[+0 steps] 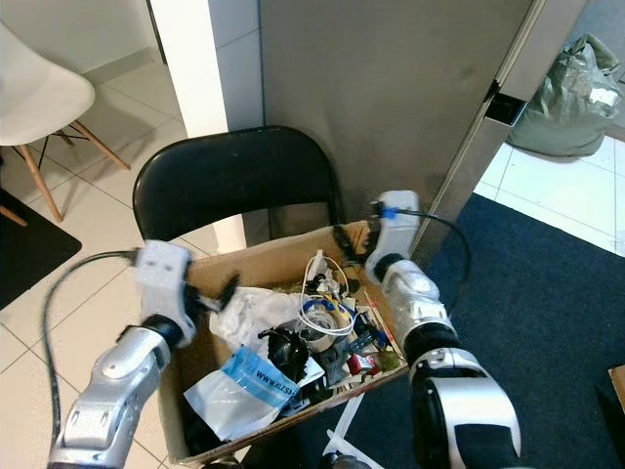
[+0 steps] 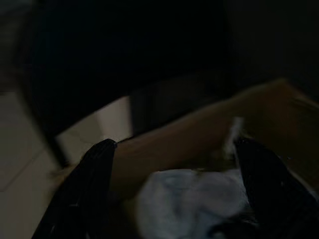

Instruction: Picking trash to rubbish bin

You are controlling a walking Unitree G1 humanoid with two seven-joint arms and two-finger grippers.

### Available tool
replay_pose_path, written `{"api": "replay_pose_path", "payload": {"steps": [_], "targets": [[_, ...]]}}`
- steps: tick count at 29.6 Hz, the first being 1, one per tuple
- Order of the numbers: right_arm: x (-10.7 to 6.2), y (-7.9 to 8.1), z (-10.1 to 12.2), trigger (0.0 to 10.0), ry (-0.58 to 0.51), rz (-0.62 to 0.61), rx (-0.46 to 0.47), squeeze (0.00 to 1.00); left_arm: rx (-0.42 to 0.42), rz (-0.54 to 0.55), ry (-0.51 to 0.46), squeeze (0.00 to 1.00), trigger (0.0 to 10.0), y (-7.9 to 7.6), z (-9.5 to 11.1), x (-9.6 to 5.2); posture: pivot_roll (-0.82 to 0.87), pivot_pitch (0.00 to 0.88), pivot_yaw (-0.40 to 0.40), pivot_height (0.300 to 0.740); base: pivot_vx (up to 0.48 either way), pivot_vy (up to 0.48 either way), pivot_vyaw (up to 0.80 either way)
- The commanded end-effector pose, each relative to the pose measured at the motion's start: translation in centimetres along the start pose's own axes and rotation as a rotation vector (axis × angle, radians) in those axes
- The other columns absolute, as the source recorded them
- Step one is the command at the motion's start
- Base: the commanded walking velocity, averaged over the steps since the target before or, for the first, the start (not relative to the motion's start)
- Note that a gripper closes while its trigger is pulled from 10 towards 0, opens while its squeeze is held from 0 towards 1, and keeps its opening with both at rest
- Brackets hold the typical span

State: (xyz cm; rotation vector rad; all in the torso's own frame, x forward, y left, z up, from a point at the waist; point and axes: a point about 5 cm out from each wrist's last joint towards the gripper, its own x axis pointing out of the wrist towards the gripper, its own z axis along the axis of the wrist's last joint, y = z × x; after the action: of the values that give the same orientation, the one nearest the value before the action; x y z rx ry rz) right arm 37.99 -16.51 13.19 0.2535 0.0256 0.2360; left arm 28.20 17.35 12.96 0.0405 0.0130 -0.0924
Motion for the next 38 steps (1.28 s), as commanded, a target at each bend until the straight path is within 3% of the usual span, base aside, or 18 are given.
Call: {"api": "replay_pose_path", "payload": {"steps": [1, 3, 5, 7, 9, 10, 11, 12, 17, 29, 33, 38], "targets": [[-0.7, -1.2, 0.4, 10.0, -0.052, -0.044, -0.001, 0.0, 0.002, 0.026, 0.028, 0.0, 10.0, 0.2, -0.7, -0.3, 0.08, 0.16, -0.077, 0.74, 0.0, 0.0, 0.0], [-1.8, -2.4, 1.4, 10.0, -0.15, -0.1, -0.005, 0.0, 0.022, 0.049, 0.014, 0.0, 10.0, 0.2, -0.5, -0.6, 0.07, 0.158, -0.079, 0.74, 0.0, 0.0, 0.0], [-1.8, -2.4, 1.4, 10.0, -0.15, -0.1, -0.005, 0.0, 0.022, 0.049, 0.014, 0.0, 10.0, 0.2, -0.5, -0.6, 0.07, 0.158, -0.079, 0.74, 0.0, 0.0, 0.0], [-2.9, -2.8, 0.7, 10.0, -0.152, -0.1, 0.071, 0.0, -0.017, 0.127, -0.007, 0.0, 10.0, 0.4, -0.4, -0.8, 0.06, 0.153, -0.074, 0.74, 0.0, 0.0, 0.0], [-2.9, -2.8, 0.7, 10.0, -0.152, -0.1, 0.071, 0.0, -0.017, 0.127, -0.007, 0.0, 10.0, 0.4, -0.4, -0.8, 0.06, 0.153, -0.074, 0.74, 0.0, 0.0, 0.0], [-3.5, -2.8, -0.3, 10.0, -0.123, -0.09, 0.127, 0.0, -0.029, 0.154, -0.014, 0.0, 10.0, 0.5, -0.5, -0.9, 0.05, 0.154, -0.072, 0.74, 0.0, 0.0, 0.0], [-3.5, -2.8, -0.3, 10.0, -0.123, -0.09, 0.127, 0.0, -0.029, 0.154, -0.014, 0.0, 10.0, 0.5, -0.5, -0.9, 0.05, 0.154, -0.072, 0.74, 0.0, 0.0, 0.0], [-5.0, -2.2, -1.8, 10.0, -0.097, -0.041, 0.119, 0.0, -0.035, 0.168, -0.028, 0.0, 10.0, 0.4, -0.4, -1.1, 0.06, 0.149, -0.056, 0.74, 0.0, 0.0, 0.0], [-6.6, -0.7, -3.1, 10.0, -0.054, 0.061, 0.08, 0.0, -0.036, 0.144, -0.031, 0.0, 10.0, 0.4, -0.3, -1.2, 0.05, 0.152, -0.041, 0.74, 0.0, 0.0, 0.0], [-7.3, 1.8, -4.6, 10.0, 0.048, 0.198, 0.103, 0.0, -0.016, 0.093, -0.019, 0.0, 10.0, -0.7, -0.8, -1.0, 0.06, 0.097, -0.054, 0.74, 0.0, 0.0, 0.0], [-7.6, 2.7, -5.4, 10.0, 0.083, 0.26, 0.096, 0.0, -0.003, 0.109, -0.019, 0.0, 10.0, -0.4, -0.8, -0.9, 0.08, 0.098, -0.062, 0.74, 0.0, 0.0, 0.0], [-7.7, 3.0, -5.4, 10.0, 0.077, 0.252, 0.122, 0.0, 0.0, 0.113, -0.021, 0.0, 10.0, 0.0, -0.7, -0.9, 0.09, 0.097, -0.033, 0.74, 0.0, 0.0, 0.0]]}}
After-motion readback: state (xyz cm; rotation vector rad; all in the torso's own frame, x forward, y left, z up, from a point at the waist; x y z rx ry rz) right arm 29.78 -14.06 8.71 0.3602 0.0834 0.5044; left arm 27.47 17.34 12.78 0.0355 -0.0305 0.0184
